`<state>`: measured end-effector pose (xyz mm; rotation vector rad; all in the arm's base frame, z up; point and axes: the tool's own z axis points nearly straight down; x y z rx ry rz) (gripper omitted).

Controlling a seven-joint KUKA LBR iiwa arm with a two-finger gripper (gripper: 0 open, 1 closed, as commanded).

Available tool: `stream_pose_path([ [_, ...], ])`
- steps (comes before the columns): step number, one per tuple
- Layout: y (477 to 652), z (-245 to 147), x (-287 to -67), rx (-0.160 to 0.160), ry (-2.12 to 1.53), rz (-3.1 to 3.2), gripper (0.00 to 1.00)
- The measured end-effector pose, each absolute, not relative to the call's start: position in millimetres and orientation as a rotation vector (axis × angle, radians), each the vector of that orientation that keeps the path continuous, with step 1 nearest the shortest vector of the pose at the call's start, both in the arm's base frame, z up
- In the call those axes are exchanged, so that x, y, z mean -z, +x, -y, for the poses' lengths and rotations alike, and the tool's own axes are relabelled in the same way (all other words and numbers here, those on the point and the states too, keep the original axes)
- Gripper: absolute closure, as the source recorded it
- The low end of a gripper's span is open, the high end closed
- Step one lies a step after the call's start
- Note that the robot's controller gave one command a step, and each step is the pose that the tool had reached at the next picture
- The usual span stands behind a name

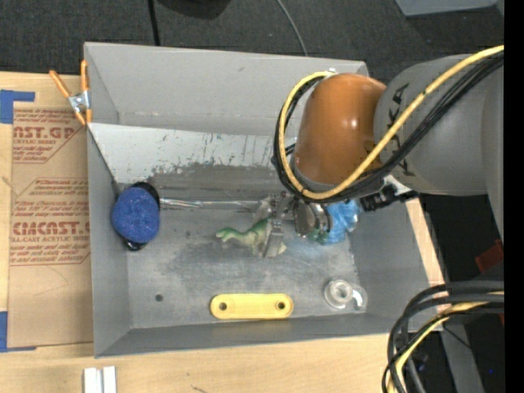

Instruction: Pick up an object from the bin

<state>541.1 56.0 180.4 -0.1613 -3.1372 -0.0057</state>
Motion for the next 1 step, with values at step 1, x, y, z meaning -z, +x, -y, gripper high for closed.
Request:
stream_pose_path([
  [1, 537.0, -56.4, -213.9, 0.004, -0.161, 3.127, 1.00],
])
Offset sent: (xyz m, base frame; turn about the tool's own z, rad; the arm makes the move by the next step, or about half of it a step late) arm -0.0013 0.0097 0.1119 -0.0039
